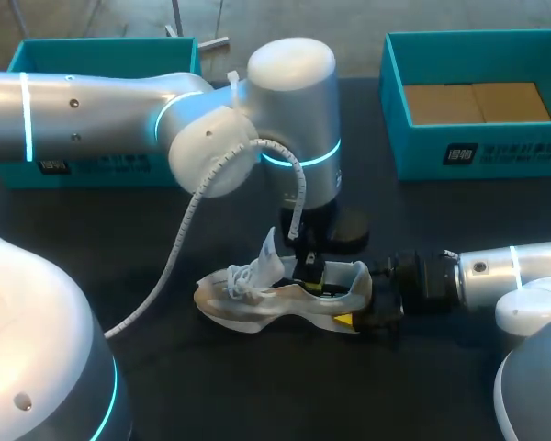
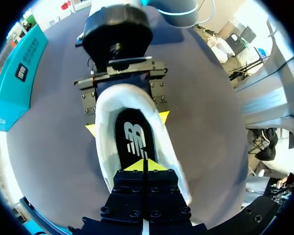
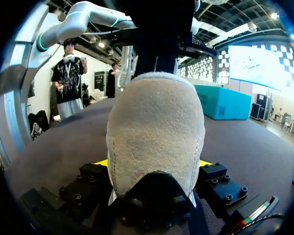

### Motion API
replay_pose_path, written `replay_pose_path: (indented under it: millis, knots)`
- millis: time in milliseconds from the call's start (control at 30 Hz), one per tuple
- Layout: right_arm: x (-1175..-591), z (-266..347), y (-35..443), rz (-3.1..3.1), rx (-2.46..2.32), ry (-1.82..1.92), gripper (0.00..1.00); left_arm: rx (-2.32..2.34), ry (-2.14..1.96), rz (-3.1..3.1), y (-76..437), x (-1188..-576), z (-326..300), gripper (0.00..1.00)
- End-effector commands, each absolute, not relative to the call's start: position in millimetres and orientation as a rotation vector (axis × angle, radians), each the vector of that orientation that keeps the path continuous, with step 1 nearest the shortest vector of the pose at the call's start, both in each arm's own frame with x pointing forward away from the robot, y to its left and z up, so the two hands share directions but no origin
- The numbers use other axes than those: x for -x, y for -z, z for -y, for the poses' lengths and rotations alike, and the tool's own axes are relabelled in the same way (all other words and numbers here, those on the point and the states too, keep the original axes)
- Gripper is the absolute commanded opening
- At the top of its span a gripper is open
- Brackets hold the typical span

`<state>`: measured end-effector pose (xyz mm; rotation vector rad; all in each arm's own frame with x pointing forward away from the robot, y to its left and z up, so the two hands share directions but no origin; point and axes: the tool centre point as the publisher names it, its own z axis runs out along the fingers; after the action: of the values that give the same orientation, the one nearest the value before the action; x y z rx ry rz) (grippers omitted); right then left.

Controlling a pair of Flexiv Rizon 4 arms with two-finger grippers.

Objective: Take the shoe out of the shoebox, open the shoe tongue, remove and reinsert the insole, then place the shoe into the shoebox

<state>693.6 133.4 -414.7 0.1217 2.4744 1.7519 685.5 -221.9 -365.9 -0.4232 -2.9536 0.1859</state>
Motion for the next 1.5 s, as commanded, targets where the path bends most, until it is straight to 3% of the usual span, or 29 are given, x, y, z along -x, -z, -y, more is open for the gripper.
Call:
replay_pose_path:
  millis: [33,1033,1067,1100,1500]
  knots:
    - [-694,-135,415,-2.480,-0.122,-1.745,0.00,0.416,-0.161,2.937,381,-689,228,0.00]
    - [-694,-135,415,-2.480,-0.122,-1.745,0.00,0.399,-0.151,2.868,413,-662,186,0.00]
    - [-694,-135,415,-2.480,-0.122,-1.745,0.00,0.395,-0.140,2.883,415,-662,186,0.02]
    - [-694,-135,415,-2.480,-0.122,-1.745,0.00,0.395,-0.134,2.893,417,-662,187,0.14]
    - [-694,-135,415,-2.480,-0.122,-1.745,0.00,0.367,-0.120,3.015,425,-673,191,0.19]
